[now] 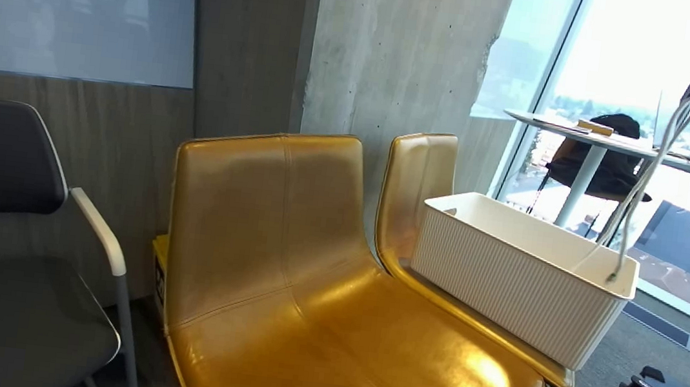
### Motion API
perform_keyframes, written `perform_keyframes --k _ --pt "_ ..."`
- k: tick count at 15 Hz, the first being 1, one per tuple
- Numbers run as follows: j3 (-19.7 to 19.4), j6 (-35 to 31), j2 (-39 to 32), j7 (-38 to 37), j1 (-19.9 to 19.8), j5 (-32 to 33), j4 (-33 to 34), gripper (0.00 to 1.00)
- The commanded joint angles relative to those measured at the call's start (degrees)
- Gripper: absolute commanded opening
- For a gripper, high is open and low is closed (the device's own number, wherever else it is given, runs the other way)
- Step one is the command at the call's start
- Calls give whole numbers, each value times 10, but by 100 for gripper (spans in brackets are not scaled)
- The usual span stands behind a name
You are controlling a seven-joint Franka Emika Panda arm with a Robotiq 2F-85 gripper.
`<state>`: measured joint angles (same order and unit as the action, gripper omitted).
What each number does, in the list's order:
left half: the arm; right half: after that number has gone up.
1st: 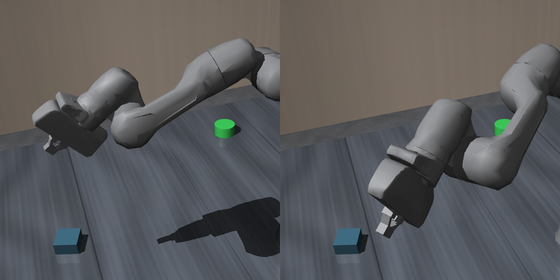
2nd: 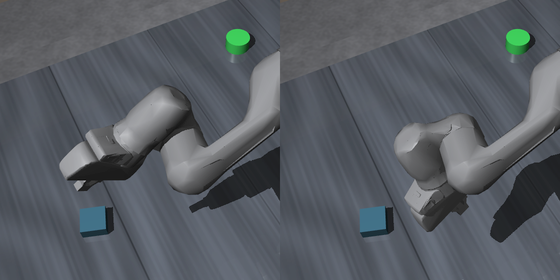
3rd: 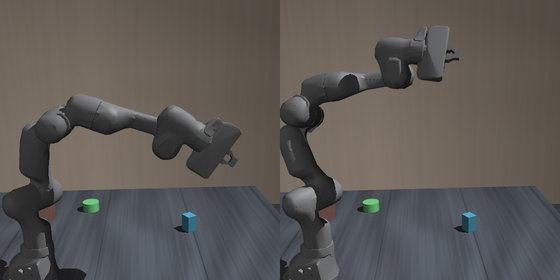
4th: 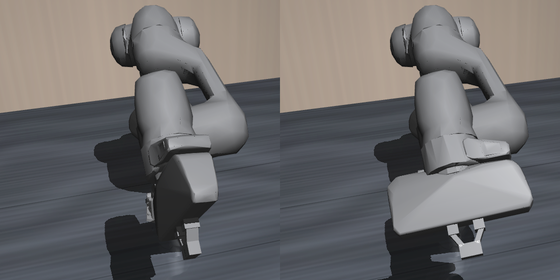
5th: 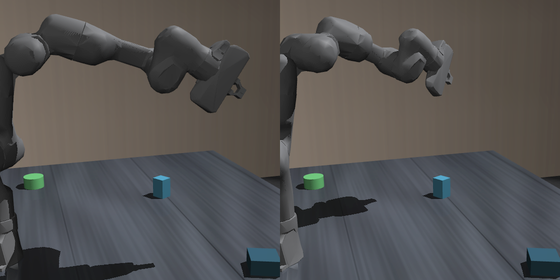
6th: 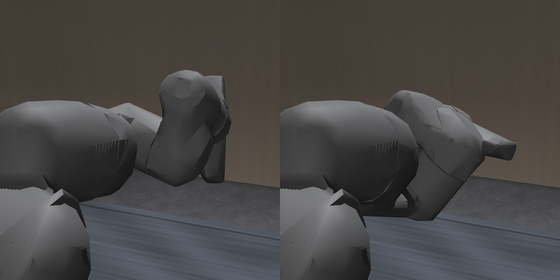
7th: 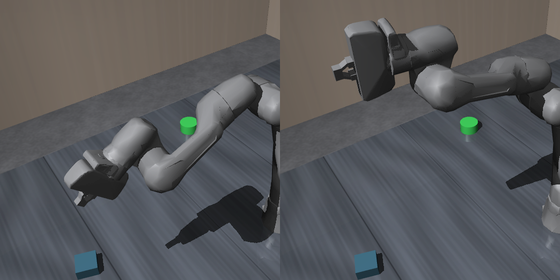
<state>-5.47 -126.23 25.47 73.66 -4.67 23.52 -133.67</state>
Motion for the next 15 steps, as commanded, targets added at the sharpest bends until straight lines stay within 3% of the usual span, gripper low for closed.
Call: perform_keyframes --k 1,7,15 --pt "14 -35 -150 -72 0 31 97 1" --pt "12 -52 -384 -156 3 105 276 1" --pt "9 26 -669 -145 1 72 527 1"
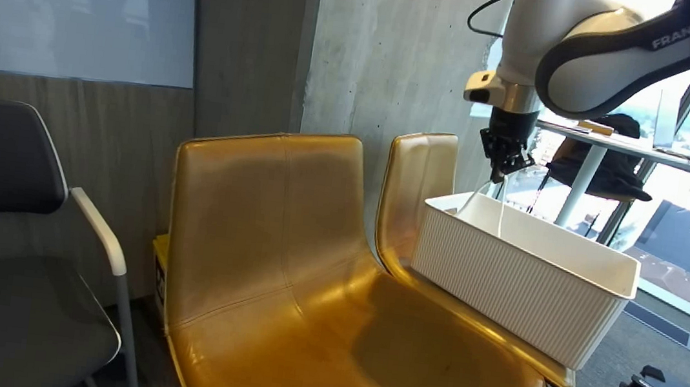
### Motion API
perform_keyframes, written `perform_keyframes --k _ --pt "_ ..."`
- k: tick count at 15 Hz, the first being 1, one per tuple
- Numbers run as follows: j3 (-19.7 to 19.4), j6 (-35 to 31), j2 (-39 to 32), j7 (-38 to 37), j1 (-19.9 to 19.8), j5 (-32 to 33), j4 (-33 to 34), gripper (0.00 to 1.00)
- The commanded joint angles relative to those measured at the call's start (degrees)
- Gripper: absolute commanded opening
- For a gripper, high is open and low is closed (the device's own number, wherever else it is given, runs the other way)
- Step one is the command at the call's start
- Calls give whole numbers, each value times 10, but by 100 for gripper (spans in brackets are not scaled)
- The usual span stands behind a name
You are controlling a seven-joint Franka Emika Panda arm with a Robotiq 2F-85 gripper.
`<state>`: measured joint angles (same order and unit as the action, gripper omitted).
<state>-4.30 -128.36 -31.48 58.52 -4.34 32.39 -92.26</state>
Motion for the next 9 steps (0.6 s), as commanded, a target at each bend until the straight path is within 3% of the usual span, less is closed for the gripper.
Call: perform_keyframes --k 1,2,5,9 --pt "-4 61 -130 2 -4 -25 143 17" --pt "-1 75 -154 -4 -7 -41 172 30" --pt "-3 117 -202 -14 -16 -82 248 49" --pt "-20 139 -199 -37 -30 -91 263 79"
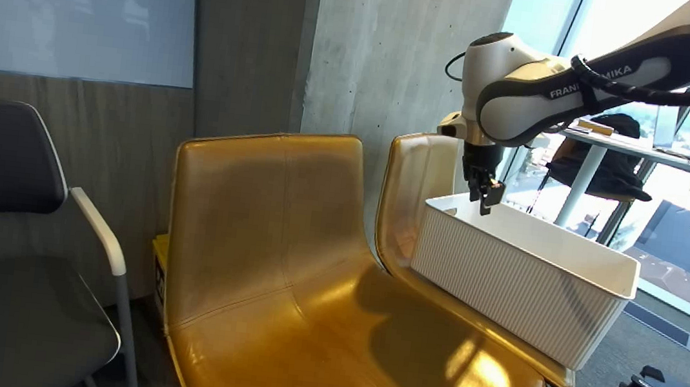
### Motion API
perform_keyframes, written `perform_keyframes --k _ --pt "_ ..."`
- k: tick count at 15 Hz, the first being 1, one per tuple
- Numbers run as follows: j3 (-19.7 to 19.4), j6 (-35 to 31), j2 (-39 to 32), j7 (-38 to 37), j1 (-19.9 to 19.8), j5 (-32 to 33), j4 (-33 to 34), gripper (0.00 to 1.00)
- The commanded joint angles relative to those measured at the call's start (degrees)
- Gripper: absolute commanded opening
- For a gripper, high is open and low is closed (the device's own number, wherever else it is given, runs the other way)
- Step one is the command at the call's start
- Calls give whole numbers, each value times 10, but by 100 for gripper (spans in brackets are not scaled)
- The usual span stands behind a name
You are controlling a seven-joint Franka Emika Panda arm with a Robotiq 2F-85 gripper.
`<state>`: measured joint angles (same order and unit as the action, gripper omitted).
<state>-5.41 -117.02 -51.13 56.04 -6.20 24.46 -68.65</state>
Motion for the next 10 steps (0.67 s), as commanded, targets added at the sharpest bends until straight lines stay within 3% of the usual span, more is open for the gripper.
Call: perform_keyframes --k 1,3,6,10 --pt "-12 25 3 -16 -16 -11 22 86" --pt "-8 -1 15 -15 -35 -17 -4 99" --pt "8 -50 22 -10 -57 -42 -55 100" --pt "26 -171 46 -10 -56 -46 -188 100"
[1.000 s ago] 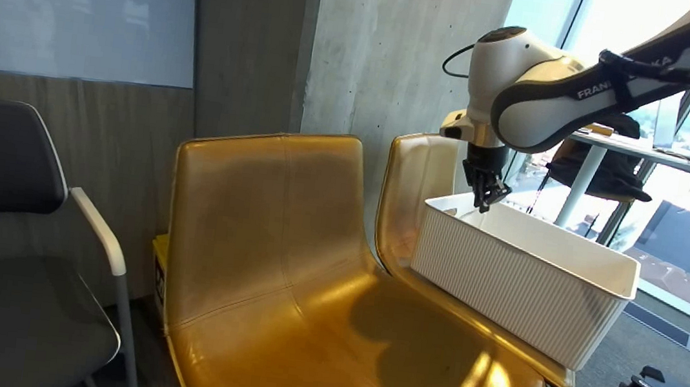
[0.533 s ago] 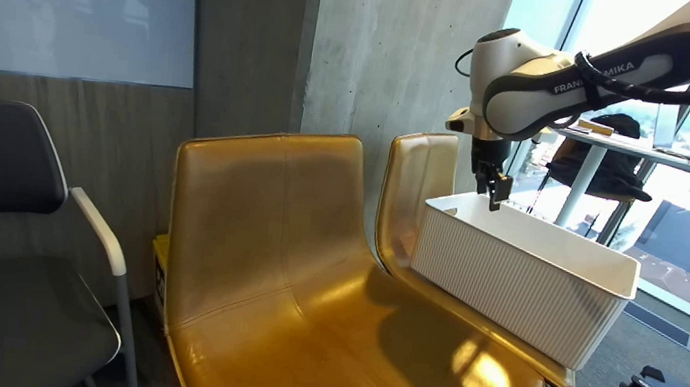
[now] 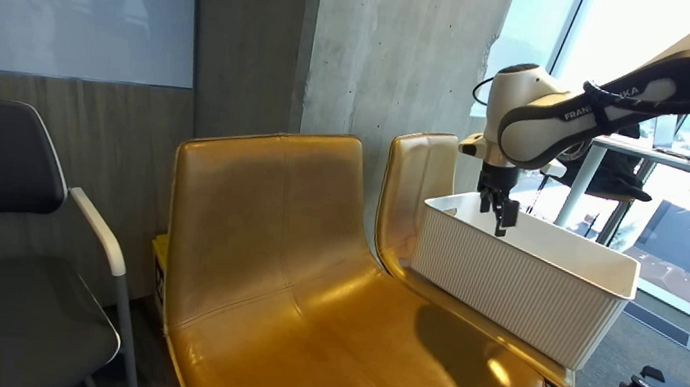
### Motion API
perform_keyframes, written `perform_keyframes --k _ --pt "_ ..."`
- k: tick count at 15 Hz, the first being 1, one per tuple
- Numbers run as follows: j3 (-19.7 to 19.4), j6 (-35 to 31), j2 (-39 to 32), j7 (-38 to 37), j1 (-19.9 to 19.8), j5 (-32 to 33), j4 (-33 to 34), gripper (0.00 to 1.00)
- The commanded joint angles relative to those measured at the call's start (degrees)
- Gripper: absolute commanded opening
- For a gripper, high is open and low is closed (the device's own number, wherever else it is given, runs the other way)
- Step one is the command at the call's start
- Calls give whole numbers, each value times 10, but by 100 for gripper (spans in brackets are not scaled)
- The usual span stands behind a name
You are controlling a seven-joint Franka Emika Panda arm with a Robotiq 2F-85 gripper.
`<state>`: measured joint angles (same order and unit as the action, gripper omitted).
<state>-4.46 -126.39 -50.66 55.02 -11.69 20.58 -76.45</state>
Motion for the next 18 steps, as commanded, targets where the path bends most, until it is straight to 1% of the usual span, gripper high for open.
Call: perform_keyframes --k 1,3,5,8,12,13,14,16,17,18 --pt "17 -108 44 0 1 0 -139 100" --pt "14 -160 49 0 4 10 -192 100" --pt "-2 -200 53 -1 4 25 -234 100" --pt "-25 -234 60 1 -4 40 -276 100" --pt "-32 -256 64 0 -11 42 -312 100" --pt "-29 -258 64 -2 -11 40 -318 75" --pt "-29 -264 64 -1 -11 41 -323 72" --pt "-28 -268 65 0 -12 40 -329 58" --pt "-29 -272 67 0 -12 40 -331 49" --pt "-28 -271 71 0 -12 39 -332 43"
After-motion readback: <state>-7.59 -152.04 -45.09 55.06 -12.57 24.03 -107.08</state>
